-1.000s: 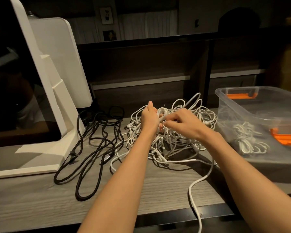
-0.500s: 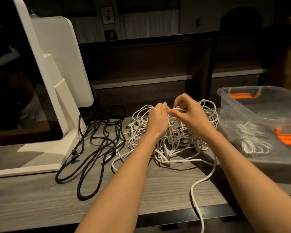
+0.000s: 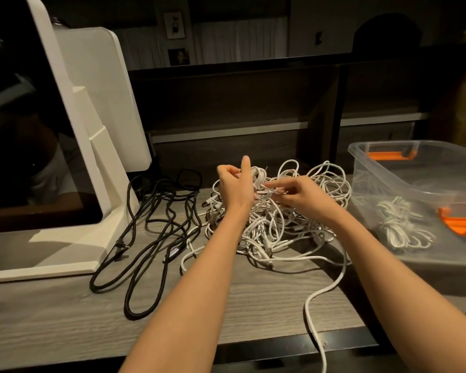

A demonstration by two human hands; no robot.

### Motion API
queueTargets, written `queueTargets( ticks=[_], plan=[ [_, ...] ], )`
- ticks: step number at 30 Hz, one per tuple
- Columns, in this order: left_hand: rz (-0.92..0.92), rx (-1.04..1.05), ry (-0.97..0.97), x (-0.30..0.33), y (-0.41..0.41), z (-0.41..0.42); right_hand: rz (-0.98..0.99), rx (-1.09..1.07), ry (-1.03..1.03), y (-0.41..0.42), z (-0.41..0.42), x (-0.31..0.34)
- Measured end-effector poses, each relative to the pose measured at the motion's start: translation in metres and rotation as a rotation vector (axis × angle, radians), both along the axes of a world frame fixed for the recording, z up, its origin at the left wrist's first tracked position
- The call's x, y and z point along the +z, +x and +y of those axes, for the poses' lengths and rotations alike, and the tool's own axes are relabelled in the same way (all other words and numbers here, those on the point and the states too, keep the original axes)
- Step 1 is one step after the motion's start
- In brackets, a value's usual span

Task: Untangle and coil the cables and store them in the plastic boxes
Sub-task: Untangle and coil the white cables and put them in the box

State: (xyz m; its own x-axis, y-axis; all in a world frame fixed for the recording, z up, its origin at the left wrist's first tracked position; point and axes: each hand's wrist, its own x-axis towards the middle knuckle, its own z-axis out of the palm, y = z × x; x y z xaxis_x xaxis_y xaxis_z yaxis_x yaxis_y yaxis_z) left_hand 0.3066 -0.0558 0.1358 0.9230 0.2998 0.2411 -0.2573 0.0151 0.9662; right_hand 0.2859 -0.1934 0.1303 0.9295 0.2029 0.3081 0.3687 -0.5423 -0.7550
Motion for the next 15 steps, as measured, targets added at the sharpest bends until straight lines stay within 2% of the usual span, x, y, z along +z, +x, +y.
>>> queueTargets(
  ticks=[3, 6, 10, 12, 15],
  plan=[
    [-0.07, 0.1, 0.013, -0.002, 0.002, 0.0, -0.051, -0.124, -0.046, 0.0, 0.005, -0.001],
    [-0.129, 0.153, 0.08, -0.002, 0.002, -0.002, -0.2, -0.247, -0.302, -0.004, 0.009, 0.002],
    [-0.175, 0.209, 0.196, -0.004, 0.0, -0.003, -0.313, -0.161, -0.452, -0.014, 0.016, 0.008],
    [-0.184, 0.207, 0.242, -0.006, -0.001, -0.004, -0.36, -0.066, -0.4, -0.016, 0.02, 0.008],
    [-0.242, 0.202, 0.352, -0.008, -0.001, -0.004, -0.368, -0.004, -0.197, -0.019, 0.021, 0.009]
  ],
)
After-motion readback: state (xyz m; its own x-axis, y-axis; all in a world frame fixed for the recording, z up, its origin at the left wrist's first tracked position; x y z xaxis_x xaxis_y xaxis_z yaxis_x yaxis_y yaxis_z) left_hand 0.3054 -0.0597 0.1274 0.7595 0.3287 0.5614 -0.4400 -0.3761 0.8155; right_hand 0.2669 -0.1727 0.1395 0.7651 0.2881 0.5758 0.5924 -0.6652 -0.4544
